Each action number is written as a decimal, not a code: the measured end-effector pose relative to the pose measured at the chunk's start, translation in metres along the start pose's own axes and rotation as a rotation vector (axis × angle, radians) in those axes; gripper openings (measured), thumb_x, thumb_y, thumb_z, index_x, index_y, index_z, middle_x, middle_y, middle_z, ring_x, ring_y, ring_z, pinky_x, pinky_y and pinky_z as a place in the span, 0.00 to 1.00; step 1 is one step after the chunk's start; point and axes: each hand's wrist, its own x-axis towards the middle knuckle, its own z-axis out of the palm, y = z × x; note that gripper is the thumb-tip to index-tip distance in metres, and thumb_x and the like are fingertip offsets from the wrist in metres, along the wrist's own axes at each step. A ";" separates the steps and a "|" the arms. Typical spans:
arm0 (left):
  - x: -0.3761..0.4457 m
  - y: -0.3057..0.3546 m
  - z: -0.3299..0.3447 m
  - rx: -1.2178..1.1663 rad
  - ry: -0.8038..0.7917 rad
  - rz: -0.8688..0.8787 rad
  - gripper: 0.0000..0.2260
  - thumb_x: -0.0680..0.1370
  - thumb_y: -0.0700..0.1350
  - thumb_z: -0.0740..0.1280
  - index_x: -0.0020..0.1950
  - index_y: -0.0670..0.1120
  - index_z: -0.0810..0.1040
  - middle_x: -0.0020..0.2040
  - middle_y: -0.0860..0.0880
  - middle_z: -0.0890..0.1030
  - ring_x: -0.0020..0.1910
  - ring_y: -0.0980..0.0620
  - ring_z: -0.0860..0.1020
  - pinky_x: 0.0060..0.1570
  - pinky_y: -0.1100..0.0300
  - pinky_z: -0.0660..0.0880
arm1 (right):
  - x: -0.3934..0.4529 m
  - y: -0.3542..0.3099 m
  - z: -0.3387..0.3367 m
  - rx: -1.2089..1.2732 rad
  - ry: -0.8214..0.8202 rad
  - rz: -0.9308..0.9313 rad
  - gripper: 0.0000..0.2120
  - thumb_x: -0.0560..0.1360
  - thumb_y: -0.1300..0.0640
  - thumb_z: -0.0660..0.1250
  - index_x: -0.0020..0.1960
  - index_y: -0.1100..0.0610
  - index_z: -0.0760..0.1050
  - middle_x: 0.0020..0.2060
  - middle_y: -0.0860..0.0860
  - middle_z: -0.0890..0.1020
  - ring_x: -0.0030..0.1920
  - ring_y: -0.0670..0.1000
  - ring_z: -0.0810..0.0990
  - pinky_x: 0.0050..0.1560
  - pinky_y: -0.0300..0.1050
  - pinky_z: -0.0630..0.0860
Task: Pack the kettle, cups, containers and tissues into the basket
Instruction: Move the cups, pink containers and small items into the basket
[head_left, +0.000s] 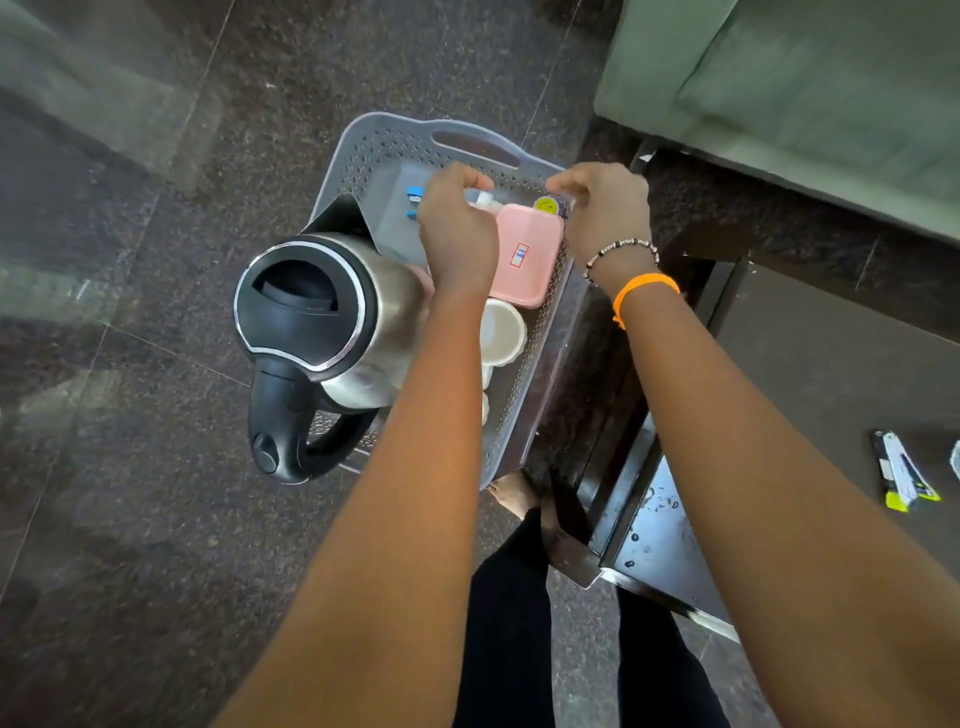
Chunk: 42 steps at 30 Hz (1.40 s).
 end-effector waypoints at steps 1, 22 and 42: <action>-0.009 0.003 0.000 -0.031 -0.014 0.016 0.18 0.67 0.27 0.54 0.50 0.37 0.78 0.52 0.41 0.80 0.53 0.46 0.76 0.49 0.65 0.65 | -0.007 0.002 -0.003 0.048 0.024 0.007 0.20 0.70 0.70 0.55 0.55 0.58 0.80 0.54 0.57 0.83 0.58 0.56 0.79 0.62 0.46 0.72; -0.313 0.036 0.133 -0.027 -0.694 -0.030 0.11 0.75 0.31 0.59 0.44 0.41 0.80 0.43 0.46 0.81 0.39 0.56 0.76 0.43 0.72 0.69 | -0.237 0.278 -0.109 0.290 0.236 0.540 0.13 0.69 0.74 0.60 0.45 0.64 0.81 0.43 0.60 0.85 0.41 0.52 0.81 0.38 0.17 0.66; -0.386 0.029 0.210 0.139 -0.770 -0.239 0.14 0.75 0.33 0.56 0.46 0.48 0.78 0.42 0.52 0.79 0.42 0.55 0.77 0.36 0.82 0.67 | -0.205 0.418 -0.140 -0.338 -0.302 0.432 0.18 0.74 0.60 0.66 0.64 0.53 0.74 0.66 0.58 0.67 0.67 0.60 0.67 0.73 0.57 0.57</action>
